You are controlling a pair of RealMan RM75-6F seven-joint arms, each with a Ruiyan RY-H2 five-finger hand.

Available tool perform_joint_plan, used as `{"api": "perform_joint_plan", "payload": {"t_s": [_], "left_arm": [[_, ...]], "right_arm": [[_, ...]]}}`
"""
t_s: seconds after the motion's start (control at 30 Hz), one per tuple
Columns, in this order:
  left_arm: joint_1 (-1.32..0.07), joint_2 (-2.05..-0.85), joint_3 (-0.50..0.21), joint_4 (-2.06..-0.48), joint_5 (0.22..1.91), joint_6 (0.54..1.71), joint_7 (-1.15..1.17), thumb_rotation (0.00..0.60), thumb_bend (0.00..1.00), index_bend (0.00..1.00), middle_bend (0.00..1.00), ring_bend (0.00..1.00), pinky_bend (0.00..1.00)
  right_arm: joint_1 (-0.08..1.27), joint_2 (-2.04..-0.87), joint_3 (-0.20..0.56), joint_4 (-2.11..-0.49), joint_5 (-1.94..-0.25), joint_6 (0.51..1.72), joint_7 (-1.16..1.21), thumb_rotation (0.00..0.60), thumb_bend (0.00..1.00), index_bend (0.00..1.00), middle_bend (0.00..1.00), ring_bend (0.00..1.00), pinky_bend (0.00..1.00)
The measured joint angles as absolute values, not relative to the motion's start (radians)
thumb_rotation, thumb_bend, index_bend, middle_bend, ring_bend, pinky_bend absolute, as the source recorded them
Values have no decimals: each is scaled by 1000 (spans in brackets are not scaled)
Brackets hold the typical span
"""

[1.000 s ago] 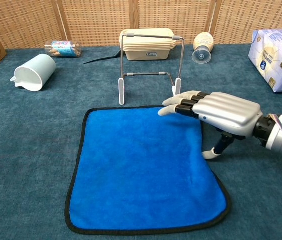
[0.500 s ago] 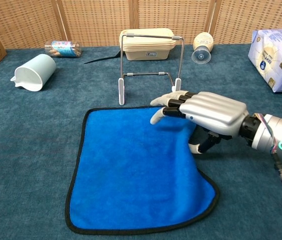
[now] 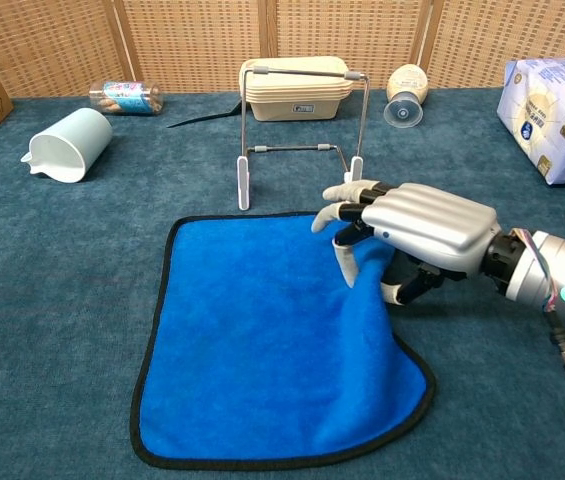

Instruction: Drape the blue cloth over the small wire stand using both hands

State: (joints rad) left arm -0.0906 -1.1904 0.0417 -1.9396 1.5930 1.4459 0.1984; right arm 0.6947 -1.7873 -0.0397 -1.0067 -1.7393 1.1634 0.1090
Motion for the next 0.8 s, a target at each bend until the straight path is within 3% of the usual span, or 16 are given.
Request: {"api": "perform_joint_plan", "payload": {"t_s": [0.27, 0.53, 0.8], "left_arm": [[-107, -1200, 25, -1897, 1592, 1434, 248, 600, 356, 404, 247, 153, 68], [-155, -1241, 5, -1760, 1635, 1407, 264, 600, 353, 441, 302, 209, 99], [-228, -1313, -3, -1619, 1701, 1363, 205, 600, 352, 375, 290, 213, 102]], "right_arm": [[690, -1785, -42, -1015, -1735, 1177, 115, 600, 348, 741, 284, 1, 8], [679, -1780, -44, -1021, -1729, 1190, 117, 600, 339, 751, 288, 2, 8], [670, -1778, -43, -1028, -1720, 1196, 116, 600, 341, 746, 288, 2, 8]]}}
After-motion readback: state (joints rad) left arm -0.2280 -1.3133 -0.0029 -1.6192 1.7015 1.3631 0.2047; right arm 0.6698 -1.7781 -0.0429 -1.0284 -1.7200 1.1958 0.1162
